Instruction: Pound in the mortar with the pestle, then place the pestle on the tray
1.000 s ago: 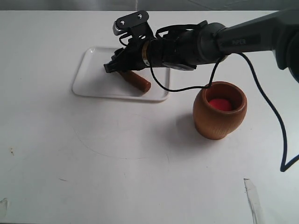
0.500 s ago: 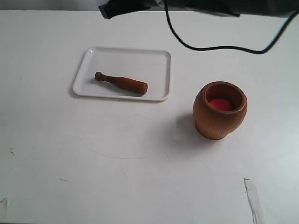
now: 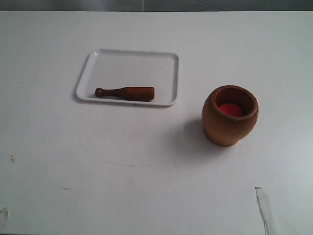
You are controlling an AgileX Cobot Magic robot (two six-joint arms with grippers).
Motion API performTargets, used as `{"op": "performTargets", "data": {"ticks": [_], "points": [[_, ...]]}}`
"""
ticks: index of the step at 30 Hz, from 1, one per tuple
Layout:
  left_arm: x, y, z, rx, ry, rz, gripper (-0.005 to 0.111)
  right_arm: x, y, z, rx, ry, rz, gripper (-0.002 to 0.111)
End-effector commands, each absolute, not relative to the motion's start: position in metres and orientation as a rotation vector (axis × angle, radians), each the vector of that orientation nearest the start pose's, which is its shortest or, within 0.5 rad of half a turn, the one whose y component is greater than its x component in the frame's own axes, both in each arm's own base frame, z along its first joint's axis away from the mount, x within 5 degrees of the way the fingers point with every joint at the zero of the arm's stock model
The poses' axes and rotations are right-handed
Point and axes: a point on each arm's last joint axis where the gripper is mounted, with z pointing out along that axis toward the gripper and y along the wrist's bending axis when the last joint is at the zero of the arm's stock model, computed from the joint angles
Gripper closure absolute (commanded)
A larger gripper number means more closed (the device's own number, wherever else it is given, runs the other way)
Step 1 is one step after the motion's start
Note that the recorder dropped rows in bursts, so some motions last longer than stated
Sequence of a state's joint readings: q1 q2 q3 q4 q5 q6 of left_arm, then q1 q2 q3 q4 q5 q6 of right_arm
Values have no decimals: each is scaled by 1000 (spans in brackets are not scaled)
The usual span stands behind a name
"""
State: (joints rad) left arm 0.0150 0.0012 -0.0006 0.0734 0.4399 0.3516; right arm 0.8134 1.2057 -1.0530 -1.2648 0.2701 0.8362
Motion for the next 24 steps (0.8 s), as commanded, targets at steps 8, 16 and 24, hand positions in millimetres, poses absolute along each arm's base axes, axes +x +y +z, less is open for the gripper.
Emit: {"op": "performTargets", "data": {"ticks": [8, 16, 24], "points": [[51, 3, 174, 361, 1897, 302, 107, 122, 27, 433, -159, 1721, -257, 108], [51, 3, 174, 361, 1897, 302, 107, 59, 69, 347, -791, 1164, 450, 108], [51, 3, 174, 361, 1897, 302, 107, 71, 74, 278, -866, 1402, 394, 108]]}}
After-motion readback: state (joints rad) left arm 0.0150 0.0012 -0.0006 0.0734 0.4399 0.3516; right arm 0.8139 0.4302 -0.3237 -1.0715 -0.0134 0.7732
